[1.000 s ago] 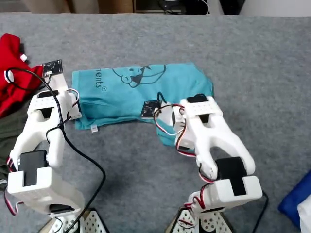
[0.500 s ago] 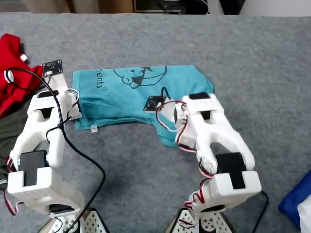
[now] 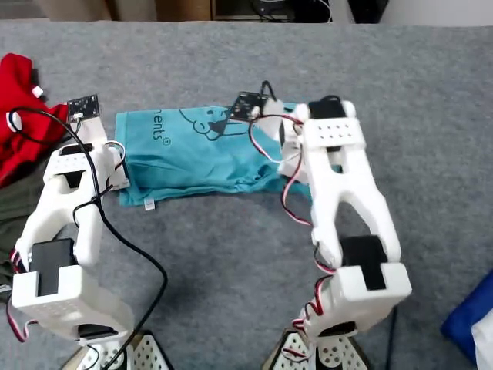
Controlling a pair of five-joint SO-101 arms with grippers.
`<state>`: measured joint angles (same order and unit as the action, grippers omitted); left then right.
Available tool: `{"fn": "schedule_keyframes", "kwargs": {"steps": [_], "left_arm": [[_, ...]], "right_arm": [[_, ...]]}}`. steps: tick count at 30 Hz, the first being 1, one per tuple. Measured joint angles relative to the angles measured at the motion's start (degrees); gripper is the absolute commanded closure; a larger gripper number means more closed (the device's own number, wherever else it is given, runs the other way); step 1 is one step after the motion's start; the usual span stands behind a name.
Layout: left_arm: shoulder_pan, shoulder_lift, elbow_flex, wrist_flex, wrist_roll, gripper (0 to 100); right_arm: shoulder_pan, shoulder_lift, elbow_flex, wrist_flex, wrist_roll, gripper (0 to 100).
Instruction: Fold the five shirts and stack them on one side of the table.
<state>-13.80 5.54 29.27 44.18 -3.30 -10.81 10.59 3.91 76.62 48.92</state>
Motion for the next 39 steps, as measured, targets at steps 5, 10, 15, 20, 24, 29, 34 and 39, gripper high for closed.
{"fn": "schedule_keyframes", "kwargs": {"steps": [5, 10, 15, 20, 24, 29, 34, 39], "left_arm": [[0.0, 0.0, 0.0, 0.0, 0.0, 98], [0.0, 0.0, 0.0, 0.0, 0.0, 98], [0.0, 0.0, 0.0, 0.0, 0.0, 98], [0.0, 0.0, 0.0, 0.0, 0.0, 98], [0.0, 0.0, 0.0, 0.0, 0.0, 98], [0.0, 0.0, 0.0, 0.0, 0.0, 98], [0.0, 0.0, 0.0, 0.0, 0.0, 98], [0.0, 0.0, 0.0, 0.0, 0.0, 98]], "right_arm": [[-1.3, 9.5, -12.1, 2.8, 0.0, 99.4], [-1.3, 21.9, -30.6, 9.8, 1.6, 99.4], [-1.3, 34.1, -51.5, 17.9, 4.2, 99.4], [-1.3, 44.8, -68.7, 23.2, 6.2, 99.4], [-1.3, 49.4, -75.9, 24.4, 6.5, 99.4], [-1.3, 50.2, -77.9, 24.4, 7.2, 99.0], [-1.3, 50.2, -77.9, 21.6, 7.3, 86.9], [-1.3, 50.2, -80.7, 21.5, 7.3, 67.4]]}}
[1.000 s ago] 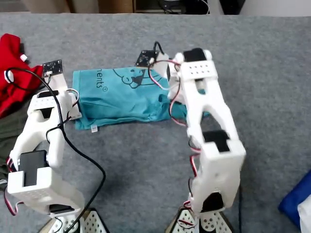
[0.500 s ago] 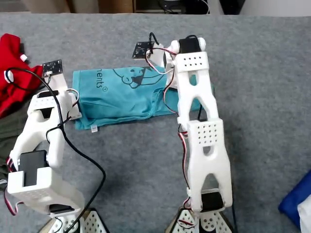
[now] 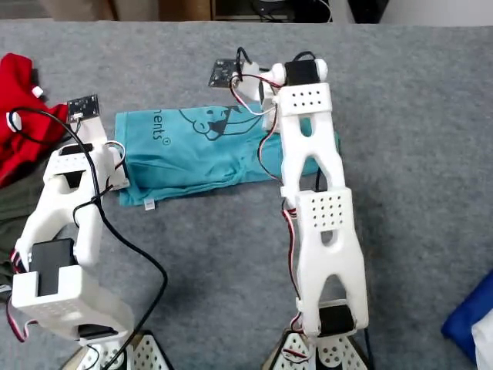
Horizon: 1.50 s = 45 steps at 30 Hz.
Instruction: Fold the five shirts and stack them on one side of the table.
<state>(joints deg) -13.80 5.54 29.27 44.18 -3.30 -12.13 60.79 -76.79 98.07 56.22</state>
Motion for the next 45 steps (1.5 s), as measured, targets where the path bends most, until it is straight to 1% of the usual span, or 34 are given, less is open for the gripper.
{"fn": "schedule_keyframes", "kwargs": {"steps": [2, 5, 8, 11, 12, 14, 16, 19, 25, 28, 31, 33, 35, 40, 45], "left_arm": [[0.0, 0.0, 0.0, 0.0, -0.8, 98], [0.0, 0.0, 0.0, 0.0, -1.1, 98], [0.0, 0.0, 0.0, 0.0, -1.1, 98], [0.0, 0.0, 0.0, 0.0, -1.1, 98], [0.0, 0.0, 0.0, 0.0, -1.1, 98], [0.0, 0.0, 0.0, 0.0, -1.1, 98], [0.0, 0.0, 0.0, 0.0, -1.1, 98], [0.0, 0.0, -0.1, 0.0, -1.1, 98], [-2.0, 0.3, -1.9, 0.2, 2.8, 98], [-3.5, 0.3, -3.2, 1.1, 5.5, 98], [-4.6, 0.4, -7.4, 5.2, 7.7, 98], [-4.7, 0.4, -12.7, 9.4, 9.2, 97], [-4.4, 1.1, -18.9, 14.7, 11.1, 94], [-0.9, 4.0, -35.3, 28.4, 14.2, 89], [0.5, 12.7, -48.4, 35.3, 14.6, 87]], "right_arm": [[0.0, 0.0, -1.6, 0.2, 0.0, 67.9], [0.0, 0.0, -4.3, 2.2, -0.4, 72.7], [0.0, 0.0, -6.1, 3.3, -2.3, 82.9], [0.0, 0.0, -6.1, 3.3, -3.7, 97.9], [0.0, 0.0, -6.1, 3.3, -4.3, 99.8], [0.0, 0.0, -5.4, 3.3, -5.8, 97.8], [0.0, 0.0, -3.9, 3.3, -7.8, 99.5], [0.0, 0.0, -1.2, 3.3, -11.1, 99.3], [0.0, 0.0, 3.6, 2.9, -19.3, 99.3], [0.4, 0.0, 6.3, -0.5, -24.1, 99.3], [3.0, 0.0, 6.7, -4.5, -29.3, 99.3], [5.1, 0.0, 6.8, -6.1, -32.2, 99.3], [7.1, 0.0, 6.8, -6.4, -34.2, 99.3], [9.2, 0.0, 5.2, -4.6, -35.3, 99.3], [9.8, 0.0, 5.2, -4.0, -35.6, 99.3]]}}
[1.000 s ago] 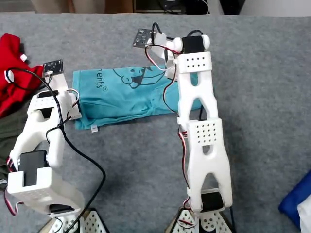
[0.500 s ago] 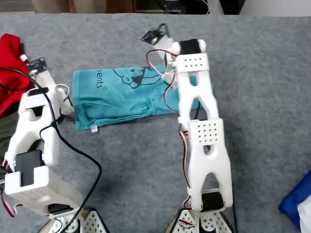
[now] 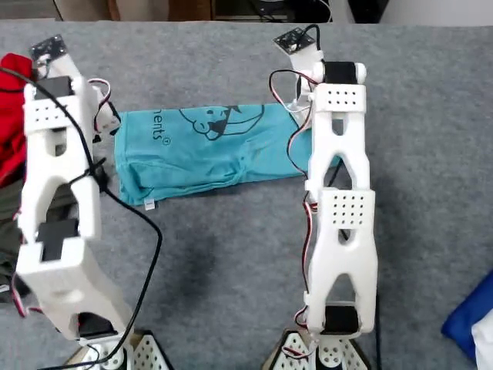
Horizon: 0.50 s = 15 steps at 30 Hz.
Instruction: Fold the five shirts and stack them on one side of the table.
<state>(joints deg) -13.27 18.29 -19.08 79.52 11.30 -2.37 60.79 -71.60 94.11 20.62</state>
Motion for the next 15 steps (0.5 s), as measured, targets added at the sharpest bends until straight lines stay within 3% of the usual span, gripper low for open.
{"fn": "schedule_keyframes", "kwargs": {"steps": [8, 15], "left_arm": [[0.0, 19.3, -20.7, 13.9, 1.1, 87], [0.0, 32.7, -40.3, 19.1, 5.5, 79]], "right_arm": [[1.1, 0.0, 0.0, 0.7, -0.1, 99.3], [2.2, 0.0, 0.0, 0.6, -0.1, 99.3]]}}
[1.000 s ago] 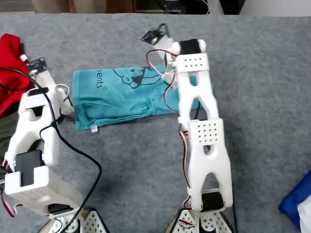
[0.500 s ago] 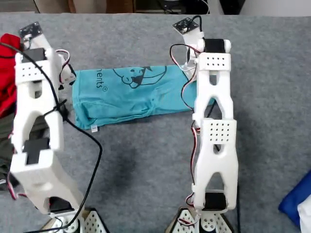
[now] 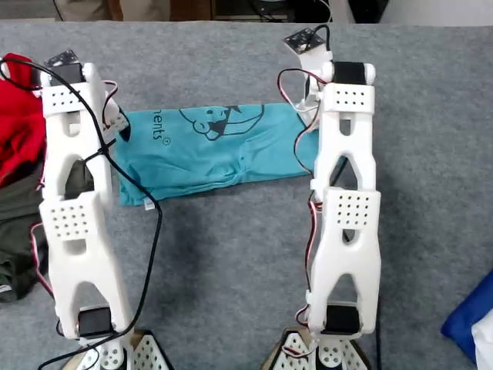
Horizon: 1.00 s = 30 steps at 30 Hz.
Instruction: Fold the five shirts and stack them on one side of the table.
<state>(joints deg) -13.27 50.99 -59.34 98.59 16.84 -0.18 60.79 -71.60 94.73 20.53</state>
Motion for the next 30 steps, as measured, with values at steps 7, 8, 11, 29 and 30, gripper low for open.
{"fn": "schedule_keyframes", "kwargs": {"steps": [7, 8, 11, 29, 30], "left_arm": [[1.3, 11.3, -9.7, 0.1, 0.4, 79], [1.4, 12.5, -10.3, 0.1, 0.4, 79], [1.4, 14.2, -11.3, 0.2, -1.4, 79], [-1.4, 14.5, -9.2, 1.2, -18.7, 79], [-1.4, 14.3, -8.8, 1.2, -19.1, 79]], "right_arm": [[0.5, 0.8, -0.1, -1.1, -0.1, 99.3], [0.4, 1.3, -0.1, -1.1, -0.1, 99.3], [0.5, 1.8, 0.0, -1.1, -0.1, 99.3], [0.5, 1.8, 0.0, -2.0, -0.1, 99.3], [0.5, 1.8, 0.0, -2.0, -0.1, 99.3]]}}
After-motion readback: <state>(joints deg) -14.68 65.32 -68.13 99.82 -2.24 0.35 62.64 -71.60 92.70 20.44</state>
